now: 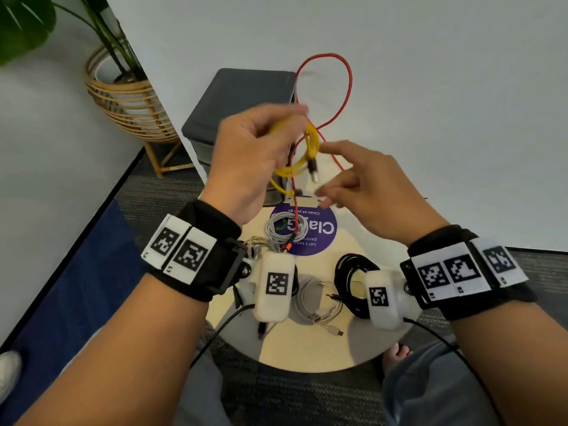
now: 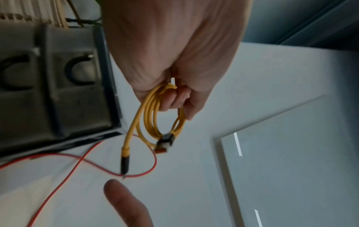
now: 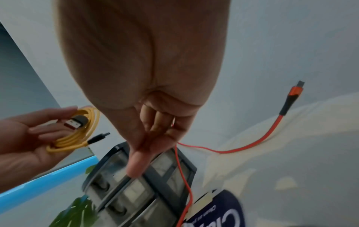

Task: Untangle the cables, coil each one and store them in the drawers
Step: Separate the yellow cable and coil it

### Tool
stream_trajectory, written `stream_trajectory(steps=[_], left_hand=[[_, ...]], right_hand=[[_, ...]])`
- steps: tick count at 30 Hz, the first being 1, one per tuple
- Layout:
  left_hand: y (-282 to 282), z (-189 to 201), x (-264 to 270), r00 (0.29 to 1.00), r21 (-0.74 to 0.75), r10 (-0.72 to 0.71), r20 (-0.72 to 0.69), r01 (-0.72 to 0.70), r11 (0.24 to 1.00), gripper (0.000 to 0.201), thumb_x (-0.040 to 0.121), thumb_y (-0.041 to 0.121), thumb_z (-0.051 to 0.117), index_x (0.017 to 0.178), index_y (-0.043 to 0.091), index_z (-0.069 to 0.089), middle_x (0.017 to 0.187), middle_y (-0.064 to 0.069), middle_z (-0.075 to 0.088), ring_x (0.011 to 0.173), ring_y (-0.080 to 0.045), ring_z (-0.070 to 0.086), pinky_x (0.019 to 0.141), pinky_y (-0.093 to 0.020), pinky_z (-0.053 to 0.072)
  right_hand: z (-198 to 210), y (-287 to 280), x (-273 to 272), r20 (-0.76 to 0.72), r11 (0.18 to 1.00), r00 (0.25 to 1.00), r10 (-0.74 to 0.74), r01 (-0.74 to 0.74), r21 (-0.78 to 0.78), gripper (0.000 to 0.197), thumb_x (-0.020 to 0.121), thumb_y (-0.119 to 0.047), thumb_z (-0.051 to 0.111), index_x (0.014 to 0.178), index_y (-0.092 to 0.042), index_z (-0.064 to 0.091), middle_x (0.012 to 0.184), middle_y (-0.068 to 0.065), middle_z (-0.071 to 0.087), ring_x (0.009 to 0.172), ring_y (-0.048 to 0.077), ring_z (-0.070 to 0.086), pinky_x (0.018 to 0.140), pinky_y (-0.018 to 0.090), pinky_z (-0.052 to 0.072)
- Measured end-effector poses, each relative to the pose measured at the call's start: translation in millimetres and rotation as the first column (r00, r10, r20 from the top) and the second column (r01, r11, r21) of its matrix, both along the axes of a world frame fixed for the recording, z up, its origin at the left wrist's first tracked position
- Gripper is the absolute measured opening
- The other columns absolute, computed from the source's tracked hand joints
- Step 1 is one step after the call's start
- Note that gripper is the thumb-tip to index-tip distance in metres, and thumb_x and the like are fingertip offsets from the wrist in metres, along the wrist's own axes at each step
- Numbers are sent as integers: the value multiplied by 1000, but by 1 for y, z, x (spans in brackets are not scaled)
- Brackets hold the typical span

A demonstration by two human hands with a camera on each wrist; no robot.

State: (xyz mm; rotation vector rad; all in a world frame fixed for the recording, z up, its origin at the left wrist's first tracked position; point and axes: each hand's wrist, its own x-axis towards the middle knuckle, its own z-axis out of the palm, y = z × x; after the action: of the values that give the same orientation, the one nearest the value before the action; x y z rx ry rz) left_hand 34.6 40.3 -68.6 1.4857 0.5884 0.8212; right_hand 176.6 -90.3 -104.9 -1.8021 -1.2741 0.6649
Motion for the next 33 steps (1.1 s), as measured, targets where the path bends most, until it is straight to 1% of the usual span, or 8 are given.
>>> stream_trajectory(steps=[4, 8, 11, 15, 21, 26, 30, 33], left_hand=[[17, 13, -5, 989, -54, 36, 141, -29, 998, 20, 99, 8, 64, 116, 6, 73, 73, 1, 56, 56, -9, 35, 53, -21, 35], [6, 9, -3, 990, -74, 35, 134, -25, 997, 20, 100, 8, 62, 118, 5, 71, 64, 11, 57, 54, -6, 37, 53, -20, 35], [4, 6, -4, 992, -69, 50, 113, -43, 997, 21, 101, 8, 61, 119, 6, 70, 60, 16, 58, 53, -3, 42, 55, -19, 38], [2, 4, -4, 993, -22, 88, 75, -87, 996, 20, 101, 6, 60, 118, 5, 70, 59, 19, 61, 55, 2, 56, 57, -12, 43], [2, -2, 1, 992, 70, 126, 32, -128, 989, 20, 100, 13, 64, 116, 9, 74, 66, 19, 63, 59, 3, 56, 59, -11, 42], [-4, -6, 6, 992, 117, 128, -20, -125, 985, 19, 99, 15, 65, 115, 14, 76, 77, 12, 68, 64, 1, 59, 62, -13, 45], [-9, -7, 10, 993, 136, 108, -43, -101, 986, 18, 100, 17, 64, 113, 15, 77, 87, 5, 73, 74, -3, 62, 68, -20, 49], [-10, -4, 10, 996, -9, 87, 4, -87, 996, 25, 105, 20, 55, 111, 11, 77, 72, 1, 57, 62, -8, 50, 58, -23, 40]], right_hand=[[-3, -3, -1, -164, 1000, 986, 23, -20, 18, 53, 92, -3, 67, 139, -24, 53, 91, -1, 78, 88, 12, 74, 85, 34, 56], [2, 10, -20, -281, 989, 949, 145, -127, 81, 37, 89, 0, 71, 121, -18, 67, 104, 1, 77, 94, 14, 74, 84, 29, 58], [-1, 14, -30, -350, 992, 929, 117, -93, 84, 16, 94, -4, 68, 109, -5, 71, 90, 7, 78, 77, 18, 75, 71, 26, 57], [6, 9, -23, -298, 990, 946, 124, -100, 95, 14, 98, -6, 63, 107, -3, 73, 82, 10, 77, 65, 17, 69, 64, 25, 56], [17, -3, -17, -337, 961, 934, 113, -16, 278, 16, 99, -1, 59, 109, -3, 72, 82, 14, 75, 66, 23, 69, 63, 24, 54], [19, -1, -23, -174, 901, 985, -21, 94, 424, 9, 96, -4, 67, 102, -8, 72, 78, 5, 74, 66, 19, 71, 65, 21, 54], [15, 8, -28, -64, 881, 996, -58, 81, 467, 19, 97, -10, 66, 115, -13, 72, 81, -7, 70, 75, 21, 70, 73, 37, 59], [9, 15, -30, -65, 860, 986, -152, 164, 484, 24, 96, -12, 67, 119, -15, 72, 84, -8, 70, 78, 19, 69, 75, 44, 60]])
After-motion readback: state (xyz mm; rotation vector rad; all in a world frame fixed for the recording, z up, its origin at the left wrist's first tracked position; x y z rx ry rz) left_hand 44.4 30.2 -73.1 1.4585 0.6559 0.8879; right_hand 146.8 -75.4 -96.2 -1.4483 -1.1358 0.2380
